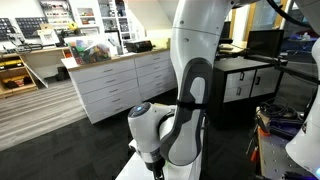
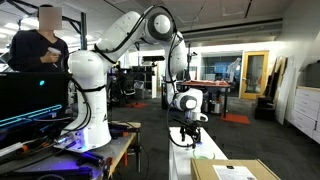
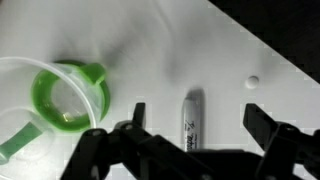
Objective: Put the marker in the mug on the table
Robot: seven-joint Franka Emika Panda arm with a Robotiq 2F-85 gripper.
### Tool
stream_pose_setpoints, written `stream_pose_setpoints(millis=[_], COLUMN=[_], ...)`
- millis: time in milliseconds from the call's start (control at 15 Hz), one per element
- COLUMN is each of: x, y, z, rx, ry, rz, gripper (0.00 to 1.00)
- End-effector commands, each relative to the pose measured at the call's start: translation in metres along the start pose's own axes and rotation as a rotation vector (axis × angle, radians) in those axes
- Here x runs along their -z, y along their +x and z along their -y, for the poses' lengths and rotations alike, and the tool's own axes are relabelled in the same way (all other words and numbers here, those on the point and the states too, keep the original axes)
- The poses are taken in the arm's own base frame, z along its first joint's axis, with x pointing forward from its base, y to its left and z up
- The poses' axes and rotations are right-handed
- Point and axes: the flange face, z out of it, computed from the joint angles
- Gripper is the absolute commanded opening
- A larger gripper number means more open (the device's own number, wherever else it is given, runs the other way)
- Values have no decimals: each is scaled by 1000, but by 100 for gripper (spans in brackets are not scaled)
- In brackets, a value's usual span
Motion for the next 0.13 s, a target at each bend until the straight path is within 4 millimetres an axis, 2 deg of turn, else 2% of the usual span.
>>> stream_pose_setpoints(millis=[0,67], x=[0,0], y=[0,0], z=[0,0], rx=[0,0], ry=[0,0], rz=[1,1], gripper=[100,100])
